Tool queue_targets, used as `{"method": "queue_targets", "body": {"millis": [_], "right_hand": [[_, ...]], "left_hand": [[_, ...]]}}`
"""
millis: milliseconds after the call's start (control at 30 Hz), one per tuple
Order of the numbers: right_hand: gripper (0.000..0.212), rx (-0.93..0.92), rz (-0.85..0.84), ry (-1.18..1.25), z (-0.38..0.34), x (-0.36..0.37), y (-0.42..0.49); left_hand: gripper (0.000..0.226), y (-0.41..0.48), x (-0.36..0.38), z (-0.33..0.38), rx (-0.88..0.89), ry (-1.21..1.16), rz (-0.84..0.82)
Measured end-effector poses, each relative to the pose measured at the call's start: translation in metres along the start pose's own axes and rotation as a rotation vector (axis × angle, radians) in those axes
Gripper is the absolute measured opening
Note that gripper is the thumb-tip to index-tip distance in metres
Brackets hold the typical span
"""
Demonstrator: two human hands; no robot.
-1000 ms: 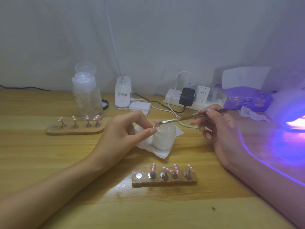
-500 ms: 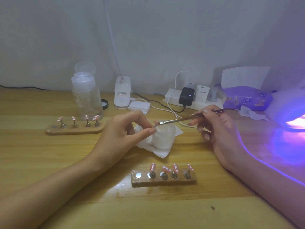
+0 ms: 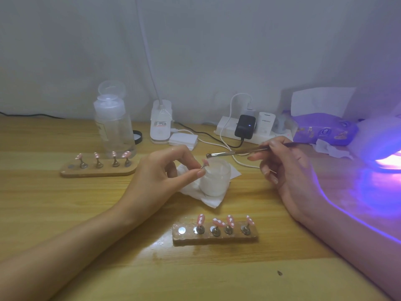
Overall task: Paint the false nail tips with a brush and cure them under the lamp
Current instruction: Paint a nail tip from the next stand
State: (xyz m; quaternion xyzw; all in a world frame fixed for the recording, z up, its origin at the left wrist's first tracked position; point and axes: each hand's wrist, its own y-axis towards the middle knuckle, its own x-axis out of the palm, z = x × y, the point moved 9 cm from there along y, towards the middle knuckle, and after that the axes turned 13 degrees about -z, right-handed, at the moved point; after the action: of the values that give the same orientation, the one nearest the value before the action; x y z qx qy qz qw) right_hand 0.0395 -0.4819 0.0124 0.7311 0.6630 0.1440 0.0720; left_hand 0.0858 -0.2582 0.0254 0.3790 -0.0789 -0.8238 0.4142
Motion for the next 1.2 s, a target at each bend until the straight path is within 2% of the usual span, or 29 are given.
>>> {"method": "queue_targets", "body": {"millis": [200, 333, 500, 600, 767, 900, 1033, 1200], "right_hand": [[0.024, 0.042, 0.047, -0.023, 0.0044, -0.0049, -0.0005], [0.020, 0.010, -0.008, -0.026, 0.0013, 0.0011, 0.0008], [0.020, 0.041, 0.042, -0.007, 0.0061, -0.0060, 0.0012], [0.016, 0.040, -0.006, -0.007, 0.0052, 0.0002, 0.0010], [0.023, 0.045, 0.049, 0.041, 0.0074, -0.0066, 0.0015], [0.015, 0.022, -0.021, 0.008, 0.0047, 0.0010, 0.0021], [0.025, 0.045, 0.032, 0.031, 0.0088, -0.0064, 0.0027], [0.017, 0.039, -0.036, -0.003, 0.0067, 0.0021, 0.0027]], "left_hand": [[0.010, -0.0013, 0.0000, 0.0037, 0.022, 0.015, 0.002], [0.010, -0.0013, -0.0002, 0.0038, 0.030, 0.017, 0.004], [0.009, -0.0020, -0.0005, 0.0031, 0.026, 0.043, 0.004], [0.008, -0.0021, -0.0007, 0.0046, 0.020, 0.064, 0.010], [0.009, -0.0017, -0.0013, 0.0072, 0.025, 0.080, 0.011], [0.006, -0.0009, -0.0009, 0.0045, 0.011, 0.100, 0.011], [0.007, -0.0010, -0.0010, 0.0050, 0.010, 0.109, 0.018], [0.009, -0.0013, -0.0016, 0.0045, 0.006, 0.118, 0.021]]}}
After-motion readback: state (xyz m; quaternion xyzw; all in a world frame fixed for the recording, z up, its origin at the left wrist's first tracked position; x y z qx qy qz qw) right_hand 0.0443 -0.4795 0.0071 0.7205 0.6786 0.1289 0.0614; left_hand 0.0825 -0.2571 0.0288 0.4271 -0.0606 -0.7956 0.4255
